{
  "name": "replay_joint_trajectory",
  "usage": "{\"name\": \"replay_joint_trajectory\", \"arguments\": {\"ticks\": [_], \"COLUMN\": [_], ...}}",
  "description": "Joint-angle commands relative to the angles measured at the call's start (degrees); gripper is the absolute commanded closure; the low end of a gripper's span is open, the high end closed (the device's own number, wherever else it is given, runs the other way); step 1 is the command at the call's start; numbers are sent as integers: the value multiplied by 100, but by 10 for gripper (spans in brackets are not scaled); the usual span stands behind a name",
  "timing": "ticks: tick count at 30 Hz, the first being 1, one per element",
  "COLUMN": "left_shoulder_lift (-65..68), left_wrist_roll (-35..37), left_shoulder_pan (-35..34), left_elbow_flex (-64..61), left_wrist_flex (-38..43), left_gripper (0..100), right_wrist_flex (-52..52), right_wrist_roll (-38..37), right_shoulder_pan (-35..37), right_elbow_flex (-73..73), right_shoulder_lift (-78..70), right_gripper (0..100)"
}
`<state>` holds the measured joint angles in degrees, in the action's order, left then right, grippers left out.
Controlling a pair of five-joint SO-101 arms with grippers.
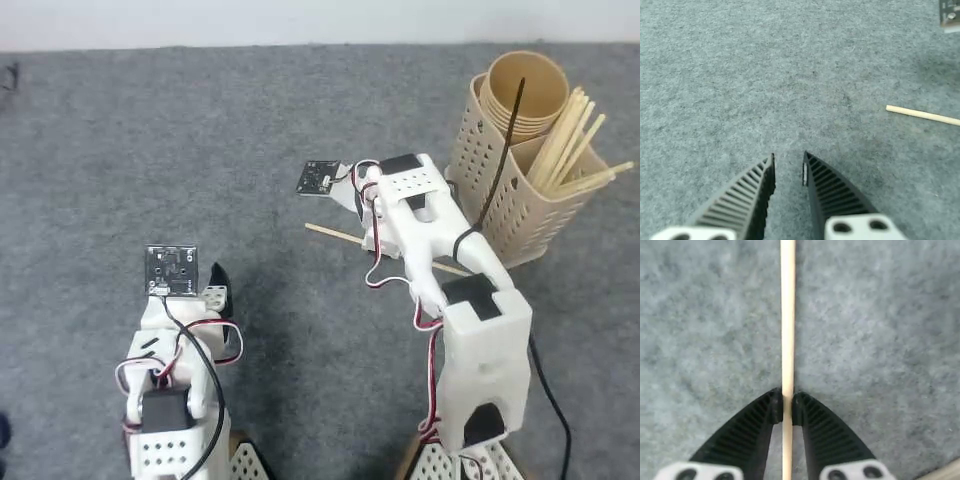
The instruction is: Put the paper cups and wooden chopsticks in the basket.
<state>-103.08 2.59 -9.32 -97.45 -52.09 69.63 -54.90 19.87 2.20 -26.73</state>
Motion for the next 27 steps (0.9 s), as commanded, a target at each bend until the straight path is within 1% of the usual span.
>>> {"name": "replay_joint_trajectory", "arguments": {"ticks": [1,5,8,12,16,19,23,27], "left_shoulder_lift": [-97,-97,-97,-97,-97,-97,-97,-97], "left_wrist_roll": [-70,-70,-70,-70,-70,-70,-70,-70], "left_shoulder_pan": [26,26,26,26,26,26,26,26], "left_elbow_flex": [92,92,92,92,92,92,92,92], "left_wrist_flex": [-35,-35,-35,-35,-35,-35,-35,-35], "left_gripper": [913,913,913,913,913,913,913,913], "right_wrist_flex": [716,1323,1314,505,-409,-664,-1042,-1596], "right_wrist_roll": [44,527,949,1820,3218,4123,4554,5196], "right_shoulder_pan": [4,13,-154,-743,-1666,-2334,-2888,-3187], "right_elbow_flex": [642,1538,2127,2453,2453,2382,1785,897], "right_shoulder_lift": [1121,2404,3204,3925,4400,4541,4602,4637], "right_gripper": [992,992,992,992,992,992,992,992]}}
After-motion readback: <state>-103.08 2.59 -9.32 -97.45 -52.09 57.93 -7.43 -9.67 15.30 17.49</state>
